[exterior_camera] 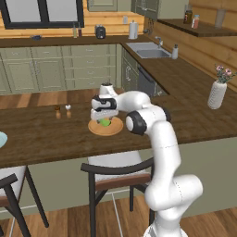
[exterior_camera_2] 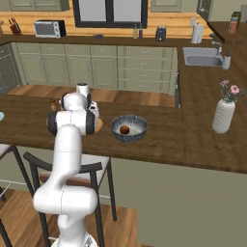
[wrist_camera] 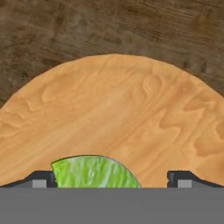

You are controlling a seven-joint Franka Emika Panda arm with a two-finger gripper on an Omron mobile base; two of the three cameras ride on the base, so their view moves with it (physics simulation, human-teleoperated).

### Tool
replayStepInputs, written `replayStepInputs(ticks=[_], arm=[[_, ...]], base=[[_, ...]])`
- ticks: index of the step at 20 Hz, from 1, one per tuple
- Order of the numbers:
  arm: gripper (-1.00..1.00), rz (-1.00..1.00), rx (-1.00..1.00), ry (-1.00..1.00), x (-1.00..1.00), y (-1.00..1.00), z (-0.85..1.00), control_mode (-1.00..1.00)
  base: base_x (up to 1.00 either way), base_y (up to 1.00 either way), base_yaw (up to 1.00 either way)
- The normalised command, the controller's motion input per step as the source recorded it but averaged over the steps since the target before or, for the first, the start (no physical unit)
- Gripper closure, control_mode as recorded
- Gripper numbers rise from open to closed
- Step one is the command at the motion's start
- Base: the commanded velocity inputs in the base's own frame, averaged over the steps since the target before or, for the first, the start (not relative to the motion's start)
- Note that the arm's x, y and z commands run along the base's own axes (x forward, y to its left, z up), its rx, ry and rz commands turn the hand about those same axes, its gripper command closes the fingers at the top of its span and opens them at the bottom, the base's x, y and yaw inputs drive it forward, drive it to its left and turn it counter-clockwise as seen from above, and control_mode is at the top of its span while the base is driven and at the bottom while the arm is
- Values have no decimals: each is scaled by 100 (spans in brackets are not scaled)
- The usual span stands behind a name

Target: Pick the chicken drumstick and lemon wedge from their plates and place them in the bowl. Then put the bowl in the fridge.

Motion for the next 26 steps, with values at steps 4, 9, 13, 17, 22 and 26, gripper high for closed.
replayStepInputs(ticks=[4,9,13,17,22,26], arm=[[-100,0,0,3,-16,0,-43,-100],[100,0,0,10,-70,3,-50,-100],[100,0,0,11,-50,0,-59,-100],[100,0,0,-4,-79,-6,9,-100],[100,-1,0,-13,-91,-27,76,-100],[100,0,-1,-22,-95,-66,74,-100]], base=[[0,0,0],[0,0,0],[0,0,0],[0,0,0],[0,0,0],[0,0,0]])
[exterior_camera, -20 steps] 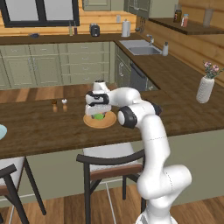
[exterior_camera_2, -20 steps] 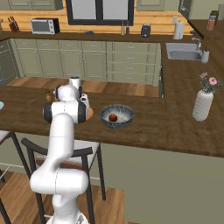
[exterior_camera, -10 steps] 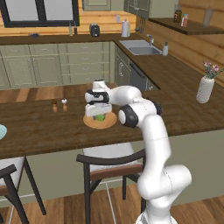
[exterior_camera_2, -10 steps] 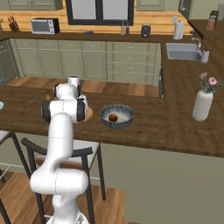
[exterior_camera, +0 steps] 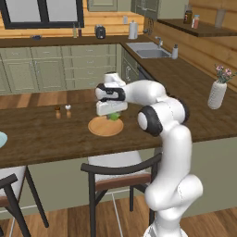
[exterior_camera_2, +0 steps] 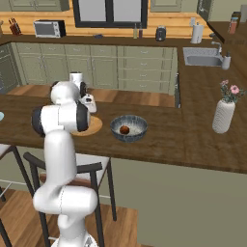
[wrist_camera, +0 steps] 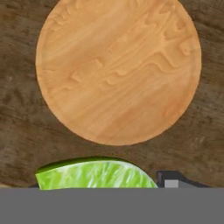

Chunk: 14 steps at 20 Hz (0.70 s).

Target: Pick the chicken drumstick and lemon wedge from their plates and place them in the bowl. Then put the bowl in the fridge.

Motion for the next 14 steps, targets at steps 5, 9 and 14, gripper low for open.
replayStepInputs(ticks=[5,9,14], arm=[[100,0,0,-12,-80,-93,69,-100],[100,0,0,-2,-61,-100,56,-100],[100,0,0,0,-25,-100,40,-100]], base=[[0,0,0],[0,0,0],[0,0,0]])
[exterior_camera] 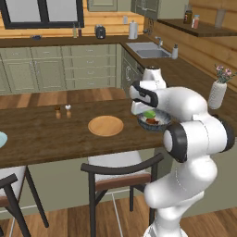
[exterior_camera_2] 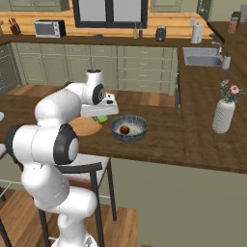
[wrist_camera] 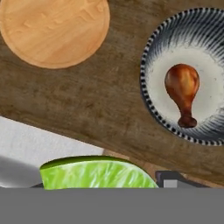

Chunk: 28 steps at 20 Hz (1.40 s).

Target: Pick the chicken drumstick and lemon wedge from their plates and place them in the bowl. Then put the bowl in the fridge.

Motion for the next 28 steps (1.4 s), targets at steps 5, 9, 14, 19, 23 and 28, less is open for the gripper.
replayStepInputs(ticks=[5,9,14,19,23,28], arm=[[100,0,0,0,33,-94,4,-100],[100,0,0,5,69,-69,0,-100],[100,0,0,5,77,-14,-12,-100],[100,0,7,2,26,-4,-49,-100],[100,0,5,1,11,-5,-55,-100],[100,0,3,0,13,-7,-44,-100]], base=[[0,0,0],[0,0,0],[0,0,0],[0,0,0],[0,0,0],[0,0,0]])
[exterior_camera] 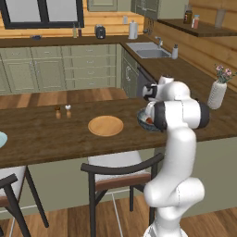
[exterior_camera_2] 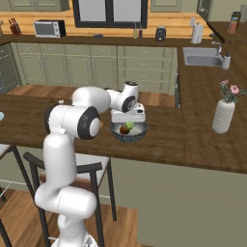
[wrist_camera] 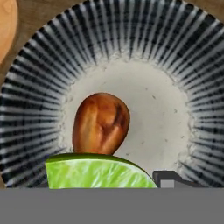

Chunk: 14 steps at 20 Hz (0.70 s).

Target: Pick the chicken drumstick and lemon wedge from their plates and place them in the bowl. Then put the bowl in the fridge.

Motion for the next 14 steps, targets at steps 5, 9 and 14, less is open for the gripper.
replayStepInputs(ticks=[5,9,14], arm=[[-100,0,0,0,15,0,-44,-100],[-100,0,0,0,4,0,-8,-100],[-100,0,0,-1,0,0,12,-100]], base=[[0,0,0],[0,0,0],[0,0,0]])
